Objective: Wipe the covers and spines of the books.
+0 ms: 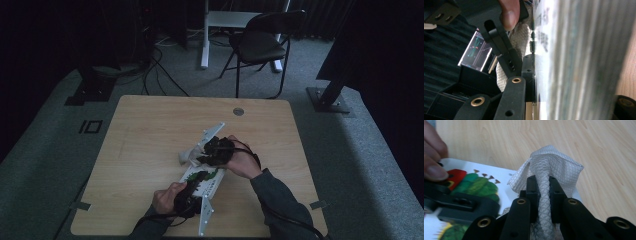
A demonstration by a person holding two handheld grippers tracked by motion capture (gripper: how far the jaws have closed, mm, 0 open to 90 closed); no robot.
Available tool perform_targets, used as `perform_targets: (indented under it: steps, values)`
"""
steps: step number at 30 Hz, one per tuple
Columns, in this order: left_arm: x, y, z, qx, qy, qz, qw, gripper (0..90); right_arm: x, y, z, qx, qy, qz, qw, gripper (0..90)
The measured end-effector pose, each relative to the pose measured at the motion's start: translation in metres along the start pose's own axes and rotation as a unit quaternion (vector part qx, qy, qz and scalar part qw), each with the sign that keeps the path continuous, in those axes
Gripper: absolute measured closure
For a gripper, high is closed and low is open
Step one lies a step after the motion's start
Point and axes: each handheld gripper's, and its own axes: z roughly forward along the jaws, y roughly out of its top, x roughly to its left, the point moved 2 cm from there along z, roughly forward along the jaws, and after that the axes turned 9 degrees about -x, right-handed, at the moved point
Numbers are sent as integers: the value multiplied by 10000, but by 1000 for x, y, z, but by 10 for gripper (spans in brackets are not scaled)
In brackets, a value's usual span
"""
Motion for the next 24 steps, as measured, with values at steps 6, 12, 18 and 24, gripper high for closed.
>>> perform_targets:
  steps: [6,12,18,24]
  values:
    - [-2,1,0,-34,-22,3,10000,782,7,4,7,87,237,-50,9997,824]
    - [-3,1,1,-40,-49,28,10000,782,15,8,11,132,444,-121,9989,824]
    - [-3,1,0,-35,-52,29,10000,783,29,14,13,141,790,-280,9964,824]
    - [-3,1,0,-30,-50,37,10000,782,36,18,12,70,1019,-292,9943,823]
